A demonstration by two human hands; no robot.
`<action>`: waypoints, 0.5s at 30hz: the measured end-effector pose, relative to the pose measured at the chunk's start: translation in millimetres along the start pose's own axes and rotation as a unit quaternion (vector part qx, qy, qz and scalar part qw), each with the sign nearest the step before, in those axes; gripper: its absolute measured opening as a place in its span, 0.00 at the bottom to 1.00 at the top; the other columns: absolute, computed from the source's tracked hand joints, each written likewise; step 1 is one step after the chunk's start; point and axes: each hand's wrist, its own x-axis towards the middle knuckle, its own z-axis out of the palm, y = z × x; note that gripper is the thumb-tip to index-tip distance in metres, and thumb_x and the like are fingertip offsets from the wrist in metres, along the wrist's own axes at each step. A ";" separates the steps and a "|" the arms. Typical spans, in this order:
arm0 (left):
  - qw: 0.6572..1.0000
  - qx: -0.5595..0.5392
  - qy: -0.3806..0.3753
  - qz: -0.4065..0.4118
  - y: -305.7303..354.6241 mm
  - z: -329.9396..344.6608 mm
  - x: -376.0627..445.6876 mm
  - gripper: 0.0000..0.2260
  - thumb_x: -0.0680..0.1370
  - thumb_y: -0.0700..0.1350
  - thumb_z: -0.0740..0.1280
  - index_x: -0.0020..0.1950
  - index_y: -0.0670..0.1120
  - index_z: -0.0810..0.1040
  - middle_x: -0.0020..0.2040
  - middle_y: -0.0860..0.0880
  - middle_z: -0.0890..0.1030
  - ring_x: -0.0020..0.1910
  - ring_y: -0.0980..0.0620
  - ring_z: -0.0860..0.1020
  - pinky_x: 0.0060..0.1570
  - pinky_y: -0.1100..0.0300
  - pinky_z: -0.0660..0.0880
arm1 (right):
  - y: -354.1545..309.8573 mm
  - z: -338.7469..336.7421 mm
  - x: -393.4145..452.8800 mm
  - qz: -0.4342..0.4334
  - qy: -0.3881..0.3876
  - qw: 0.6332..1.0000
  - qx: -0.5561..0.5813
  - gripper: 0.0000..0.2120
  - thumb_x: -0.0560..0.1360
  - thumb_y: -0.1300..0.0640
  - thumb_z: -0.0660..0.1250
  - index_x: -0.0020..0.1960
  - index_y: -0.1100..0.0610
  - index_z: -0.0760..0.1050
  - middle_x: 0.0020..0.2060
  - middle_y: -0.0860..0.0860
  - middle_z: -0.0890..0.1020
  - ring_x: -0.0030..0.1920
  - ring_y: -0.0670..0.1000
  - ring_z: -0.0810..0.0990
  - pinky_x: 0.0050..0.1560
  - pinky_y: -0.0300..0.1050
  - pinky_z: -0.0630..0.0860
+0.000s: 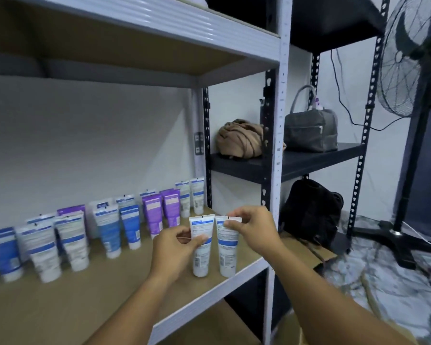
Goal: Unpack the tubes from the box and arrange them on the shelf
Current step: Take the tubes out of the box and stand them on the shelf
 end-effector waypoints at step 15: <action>0.997 -0.058 0.034 -0.034 -45.0 -8.1 -15.1 0.12 0.70 0.44 0.78 0.52 0.53 0.83 0.45 0.60 0.86 0.45 0.61 0.84 0.46 0.66 0.79 | 28.3 41.1 -10.1 0.011 0.008 0.995 0.098 0.20 0.66 0.53 0.80 0.55 0.48 0.78 0.47 0.42 0.85 0.47 0.41 0.83 0.46 0.40 0.82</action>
